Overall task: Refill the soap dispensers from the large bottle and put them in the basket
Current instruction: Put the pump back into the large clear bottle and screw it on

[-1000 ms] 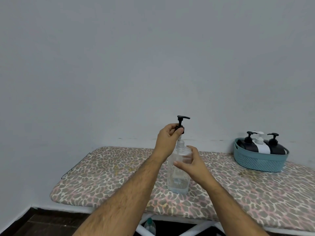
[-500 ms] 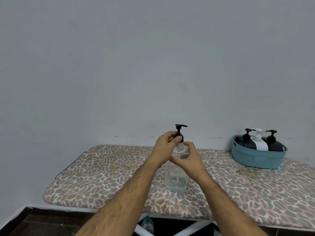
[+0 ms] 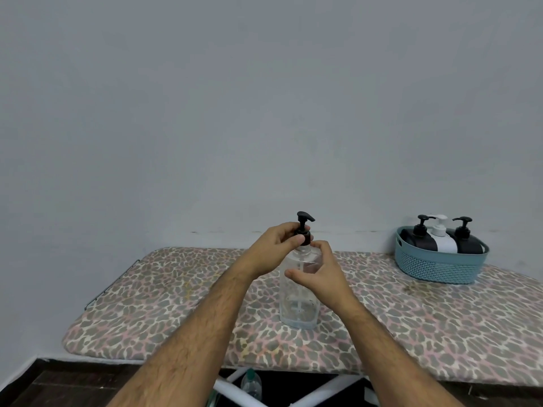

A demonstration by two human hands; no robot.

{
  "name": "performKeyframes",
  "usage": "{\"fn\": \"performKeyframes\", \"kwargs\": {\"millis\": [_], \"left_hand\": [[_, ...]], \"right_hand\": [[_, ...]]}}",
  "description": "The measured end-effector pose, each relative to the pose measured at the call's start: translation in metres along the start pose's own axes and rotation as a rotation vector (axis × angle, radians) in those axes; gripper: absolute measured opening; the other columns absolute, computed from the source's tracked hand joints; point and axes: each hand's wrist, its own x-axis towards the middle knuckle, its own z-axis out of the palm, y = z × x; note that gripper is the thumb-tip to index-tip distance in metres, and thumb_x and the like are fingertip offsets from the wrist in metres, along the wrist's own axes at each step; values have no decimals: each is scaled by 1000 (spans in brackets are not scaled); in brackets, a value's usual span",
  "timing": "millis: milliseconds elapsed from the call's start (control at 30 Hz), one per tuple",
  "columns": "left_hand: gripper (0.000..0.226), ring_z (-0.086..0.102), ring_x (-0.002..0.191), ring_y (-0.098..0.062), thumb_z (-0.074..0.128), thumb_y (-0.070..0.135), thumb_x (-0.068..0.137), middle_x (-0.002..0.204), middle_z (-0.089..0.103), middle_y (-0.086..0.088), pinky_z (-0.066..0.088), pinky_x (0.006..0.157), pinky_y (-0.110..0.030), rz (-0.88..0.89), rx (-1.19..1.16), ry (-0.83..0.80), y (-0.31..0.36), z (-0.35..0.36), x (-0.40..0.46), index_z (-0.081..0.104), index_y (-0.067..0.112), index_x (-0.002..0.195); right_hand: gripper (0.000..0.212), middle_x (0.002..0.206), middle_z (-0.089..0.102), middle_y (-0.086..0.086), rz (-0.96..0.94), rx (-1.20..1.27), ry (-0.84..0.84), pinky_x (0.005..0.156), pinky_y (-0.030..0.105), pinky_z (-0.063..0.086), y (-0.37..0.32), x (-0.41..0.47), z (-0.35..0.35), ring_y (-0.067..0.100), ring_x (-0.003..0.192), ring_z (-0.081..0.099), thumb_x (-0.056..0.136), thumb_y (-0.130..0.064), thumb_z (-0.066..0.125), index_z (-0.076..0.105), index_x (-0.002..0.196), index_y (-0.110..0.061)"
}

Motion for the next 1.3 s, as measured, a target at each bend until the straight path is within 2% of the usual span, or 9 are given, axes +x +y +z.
{"fn": "performKeyframes", "kwargs": {"millis": [233, 367, 467, 533, 633, 767, 967, 1100, 1300], "left_hand": [[32, 63, 107, -4, 36, 10, 98, 110, 73, -1, 40, 87, -14, -38, -42, 73, 6, 15, 7, 65, 10, 112], [31, 65, 95, -5, 55, 44, 96, 102, 71, 5, 50, 88, -26, -6, 20, 189, 2, 23, 12, 72, 17, 101], [26, 58, 96, 13, 68, 36, 90, 111, 65, 17, 44, 82, -13, 14, 10, 207, 1, 21, 12, 70, 19, 108], [26, 62, 100, 8, 72, 28, 88, 117, 66, 16, 44, 81, -13, 11, -51, 213, 0, 19, 10, 69, 16, 110], [25, 68, 99, -5, 75, 17, 85, 105, 72, 9, 52, 87, -23, 39, -140, 273, -4, 14, 7, 69, 25, 107], [21, 69, 104, -11, 65, 15, 93, 107, 75, -1, 48, 96, -24, 18, -147, 157, -5, 5, 4, 66, 13, 114], [28, 63, 105, 2, 39, 7, 98, 110, 74, 2, 39, 85, -11, -41, -95, 98, 7, 13, 8, 65, 9, 109], [17, 67, 98, -9, 69, 36, 89, 101, 73, 5, 48, 93, -30, 5, -92, 245, 1, 24, 11, 73, 20, 95], [25, 71, 94, -11, 82, 19, 78, 93, 76, 4, 52, 94, -34, 23, -148, 313, 0, 19, 8, 74, 19, 101]], "right_hand": [[75, 110, 67, -5, -17, -5, 11, 77, 26, 54, -2, -2, 1, 5, 93, 68, 66, -39, 86, 42, 126, -42], [67, 99, 68, -3, -7, 3, 8, 69, 20, 49, -3, -3, 1, 1, 87, 66, 71, -31, 86, 44, 124, -33], [69, 103, 67, -1, -7, 12, 10, 76, 31, 56, -1, -2, 1, 6, 91, 67, 68, -37, 87, 44, 122, -37], [72, 105, 68, 1, -1, 3, 10, 83, 41, 59, 2, 0, 1, 12, 93, 69, 63, -44, 86, 44, 121, -41], [71, 103, 69, 0, -7, 4, 15, 84, 40, 60, 3, 1, 1, 10, 91, 70, 65, -40, 87, 44, 121, -39], [67, 101, 68, -1, -10, 10, 14, 75, 25, 56, 4, 1, 0, 7, 90, 69, 69, -35, 87, 44, 120, -38], [70, 104, 67, -7, -19, 10, 27, 79, 32, 58, 2, 0, 2, 5, 89, 69, 69, -34, 86, 43, 124, -37], [73, 102, 66, -11, -19, 9, 28, 82, 33, 59, 1, -1, 2, 3, 89, 67, 69, -32, 86, 43, 127, -34], [77, 109, 65, -4, -17, 13, 23, 84, 36, 59, 4, 1, 1, 7, 96, 66, 65, -40, 86, 42, 128, -36]]}}
